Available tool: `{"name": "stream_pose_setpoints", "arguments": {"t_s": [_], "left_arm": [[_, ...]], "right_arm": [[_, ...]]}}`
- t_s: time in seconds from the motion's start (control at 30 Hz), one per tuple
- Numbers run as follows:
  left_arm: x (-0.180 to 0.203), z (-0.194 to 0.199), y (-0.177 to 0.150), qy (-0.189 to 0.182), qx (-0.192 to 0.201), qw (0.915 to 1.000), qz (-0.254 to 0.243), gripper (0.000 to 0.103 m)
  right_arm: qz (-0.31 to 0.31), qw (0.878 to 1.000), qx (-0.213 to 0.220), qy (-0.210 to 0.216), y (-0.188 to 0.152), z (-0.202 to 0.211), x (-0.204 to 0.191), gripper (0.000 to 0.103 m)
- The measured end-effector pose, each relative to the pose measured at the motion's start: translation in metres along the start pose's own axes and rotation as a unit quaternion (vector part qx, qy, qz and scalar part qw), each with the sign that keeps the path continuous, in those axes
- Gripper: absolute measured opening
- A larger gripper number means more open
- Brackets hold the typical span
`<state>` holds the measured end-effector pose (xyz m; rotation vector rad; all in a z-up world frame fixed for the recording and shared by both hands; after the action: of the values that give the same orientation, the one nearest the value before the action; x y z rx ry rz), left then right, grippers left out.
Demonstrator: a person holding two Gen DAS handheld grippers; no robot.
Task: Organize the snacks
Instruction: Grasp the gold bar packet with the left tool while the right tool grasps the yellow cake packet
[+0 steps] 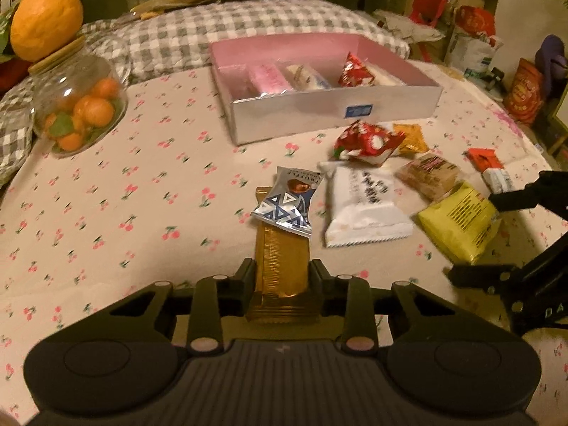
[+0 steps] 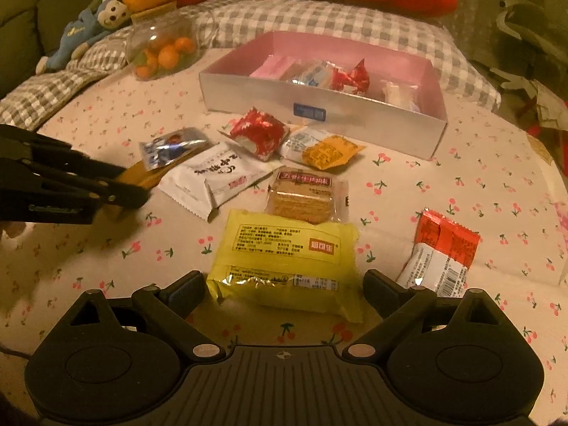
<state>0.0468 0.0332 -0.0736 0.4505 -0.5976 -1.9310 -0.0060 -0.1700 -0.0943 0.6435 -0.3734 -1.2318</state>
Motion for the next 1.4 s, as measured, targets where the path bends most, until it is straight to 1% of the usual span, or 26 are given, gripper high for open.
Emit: {"name": "stream_pose_setpoints", "arguments": {"t_s": [0.1, 0.13, 0.17, 0.2, 0.27, 0.37, 0.4, 0.43, 0.47, 0.5, 0.53, 0.63, 0.7, 0.8, 0.9, 0.97, 1.1, 1.13, 1.2, 1.23, 1.4], "left_arm": [[-0.006, 0.002, 0.000, 0.002, -0.016, 0.9999, 0.001, 0.030], [-0.008, 0.002, -0.001, 0.001, -0.017, 0.9999, 0.002, 0.033], [-0.009, 0.002, -0.001, 0.003, -0.016, 0.9999, 0.003, 0.036], [-0.009, 0.001, -0.002, 0.004, -0.012, 0.9999, 0.005, 0.037], [-0.007, 0.000, -0.002, 0.006, -0.004, 1.0000, 0.004, 0.043], [-0.003, -0.003, -0.001, 0.010, 0.005, 0.9999, 0.004, 0.045], [-0.002, -0.003, 0.000, 0.011, 0.006, 0.9999, 0.003, 0.044], [-0.001, -0.004, 0.001, 0.008, 0.006, 0.9999, 0.003, 0.039], [-0.001, -0.003, 0.002, 0.005, 0.005, 1.0000, 0.005, 0.030], [-0.001, -0.003, 0.003, 0.004, 0.003, 0.9999, 0.009, 0.028], [-0.001, -0.002, 0.004, 0.004, 0.000, 0.9999, 0.014, 0.027], [-0.004, 0.000, 0.003, -0.009, -0.005, 0.9993, 0.036, 0.026], [-0.007, 0.001, 0.003, -0.026, -0.008, 0.9981, 0.056, 0.026], [-0.014, 0.005, 0.004, -0.056, -0.013, 0.9935, 0.098, 0.026], [-0.022, 0.010, 0.007, -0.079, -0.006, 0.9872, 0.138, 0.026], [-0.032, 0.014, 0.010, -0.103, 0.000, 0.9789, 0.176, 0.026], [-0.049, 0.012, 0.008, -0.155, -0.010, 0.9564, 0.248, 0.026], [-0.053, 0.011, 0.007, -0.168, -0.013, 0.9485, 0.268, 0.026], [-0.059, 0.008, 0.005, -0.187, -0.018, 0.9356, 0.299, 0.026], [-0.061, 0.006, 0.004, -0.189, -0.020, 0.9315, 0.310, 0.026], [-0.062, 0.003, 0.005, -0.183, -0.021, 0.9303, 0.317, 0.026]], "right_arm": [[-0.003, 1.000, 0.000, 0.001, 0.001, -0.002, 0.001, 0.098], [-0.004, 1.000, 0.001, 0.001, 0.002, -0.002, 0.002, 0.098], [-0.005, 1.000, 0.002, 0.001, 0.002, -0.003, 0.002, 0.098], [-0.005, 1.000, 0.002, 0.000, 0.002, -0.003, 0.002, 0.099], [-0.006, 1.000, 0.004, -0.001, 0.003, -0.004, 0.002, 0.099], [-0.007, 1.000, 0.006, -0.002, 0.004, -0.005, 0.002, 0.100], [-0.008, 1.000, 0.006, -0.003, 0.004, -0.006, 0.002, 0.100], [-0.009, 1.000, 0.006, -0.003, 0.005, -0.006, 0.002, 0.100], [-0.010, 1.000, 0.006, -0.003, 0.005, -0.006, 0.002, 0.099], [-0.011, 1.000, 0.006, -0.004, 0.006, -0.006, 0.002, 0.096], [-0.011, 1.000, 0.007, -0.004, 0.007, -0.006, 0.002, 0.091], [-0.013, 1.000, 0.007, -0.003, 0.010, -0.004, 0.002, 0.080], [-0.016, 1.000, 0.005, -0.002, 0.012, -0.003, 0.002, 0.079], [-0.022, 1.000, 0.005, -0.001, 0.014, -0.002, 0.003, 0.078], [-0.028, 1.000, 0.013, 0.002, 0.017, 0.004, 0.004, 0.078], [-0.031, 0.999, 0.019, 0.005, 0.019, 0.008, 0.004, 0.078], [-0.035, 0.999, 0.029, 0.008, 0.024, 0.015, 0.005, 0.078], [-0.035, 0.999, 0.031, 0.009, 0.025, 0.016, 0.005, 0.078], [-0.034, 0.999, 0.034, 0.011, 0.026, 0.018, 0.004, 0.078], [-0.034, 0.999, 0.034, 0.012, 0.027, 0.018, 0.004, 0.078], [-0.038, 0.998, 0.037, 0.016, 0.028, 0.021, 0.003, 0.078]]}}
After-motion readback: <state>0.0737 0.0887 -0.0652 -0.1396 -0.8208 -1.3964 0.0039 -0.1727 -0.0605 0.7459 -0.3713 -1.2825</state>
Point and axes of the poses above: each gripper's, at about its wrist camera, not at the fingertips, and z roughly against the way its jaws point, x to its right, y to its top, the point moved 1 cm from there along -z, roughly the way its jaws point, and after that the axes turned 3 degrees about y, right-handed, at the moved point
